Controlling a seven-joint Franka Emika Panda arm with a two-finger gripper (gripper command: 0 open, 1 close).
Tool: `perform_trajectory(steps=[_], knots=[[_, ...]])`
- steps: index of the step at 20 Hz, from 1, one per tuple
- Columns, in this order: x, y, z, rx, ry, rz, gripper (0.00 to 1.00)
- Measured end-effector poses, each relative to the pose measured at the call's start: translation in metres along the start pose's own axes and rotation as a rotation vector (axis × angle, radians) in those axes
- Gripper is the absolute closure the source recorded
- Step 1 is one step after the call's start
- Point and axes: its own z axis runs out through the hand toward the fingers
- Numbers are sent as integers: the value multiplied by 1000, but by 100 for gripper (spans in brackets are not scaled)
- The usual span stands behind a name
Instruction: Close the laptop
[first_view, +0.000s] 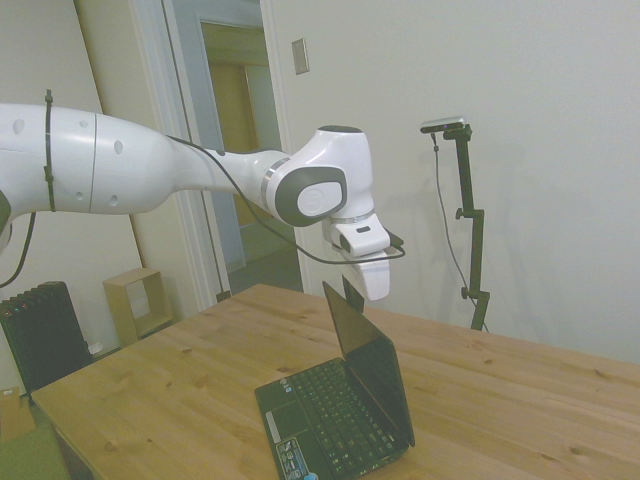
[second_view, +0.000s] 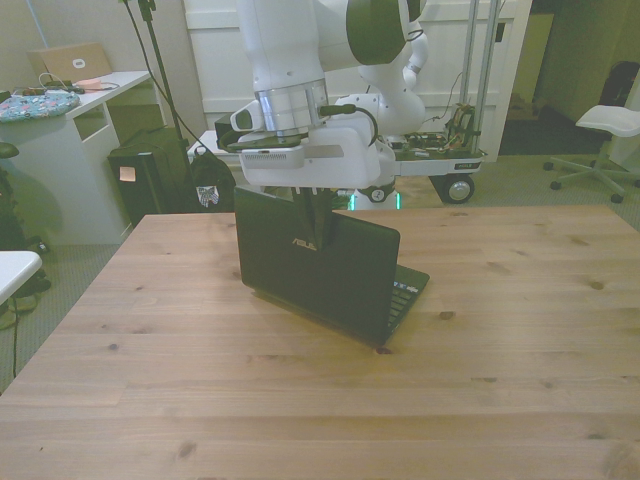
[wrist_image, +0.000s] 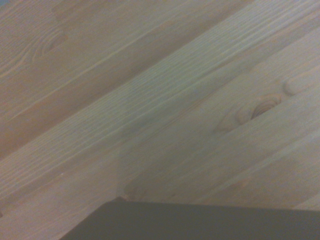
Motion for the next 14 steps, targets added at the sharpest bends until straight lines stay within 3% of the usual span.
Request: perform_trajectory(steps=[14], knots=[[-97, 24, 63, -85, -54, -45, 100]])
